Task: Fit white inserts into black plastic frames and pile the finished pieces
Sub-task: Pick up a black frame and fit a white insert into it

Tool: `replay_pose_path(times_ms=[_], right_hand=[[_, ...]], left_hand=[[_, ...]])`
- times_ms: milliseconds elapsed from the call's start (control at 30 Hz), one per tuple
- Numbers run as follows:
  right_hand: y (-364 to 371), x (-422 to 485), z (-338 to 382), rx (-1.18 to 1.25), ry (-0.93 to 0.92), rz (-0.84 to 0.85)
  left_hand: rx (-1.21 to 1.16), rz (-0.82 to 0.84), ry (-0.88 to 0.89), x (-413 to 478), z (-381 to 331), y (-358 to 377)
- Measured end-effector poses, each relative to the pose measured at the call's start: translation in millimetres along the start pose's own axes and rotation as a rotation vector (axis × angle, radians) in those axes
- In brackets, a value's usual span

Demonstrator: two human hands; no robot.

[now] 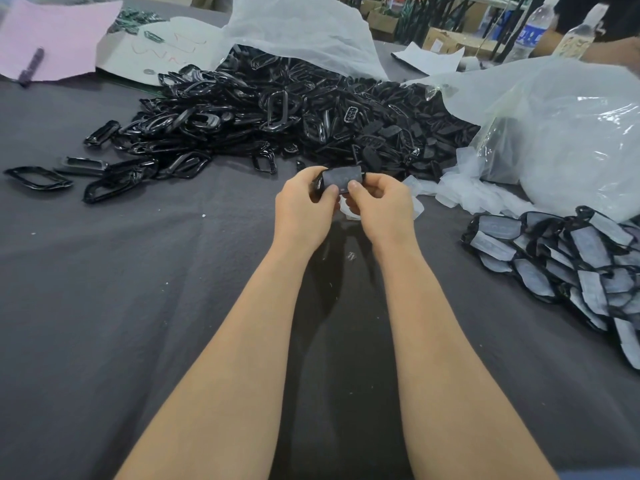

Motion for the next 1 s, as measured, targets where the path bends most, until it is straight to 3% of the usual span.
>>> replay_pose_path(times_ms=[667,1000], right_hand=[[-4.7,0.2,-3.9,0.128,0.041,0.048],[-3.1,-0.6,-3.2,0.132,0.04,0.054]], left_hand=[[-0.054,0.056,-0.042,0.4,3.5,3.2],[-0.002,-0.005,0.005,0.5,0.6,-2.0]])
Point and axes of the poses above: each hand's wrist, its own x-axis towards the middle knuckle, its own y-axis out of the palm, z = x × y, the point moved 8 cm from there along x, towards the middle knuckle, and after that the axes turned 9 degrees about z, right-handed, at the moved point
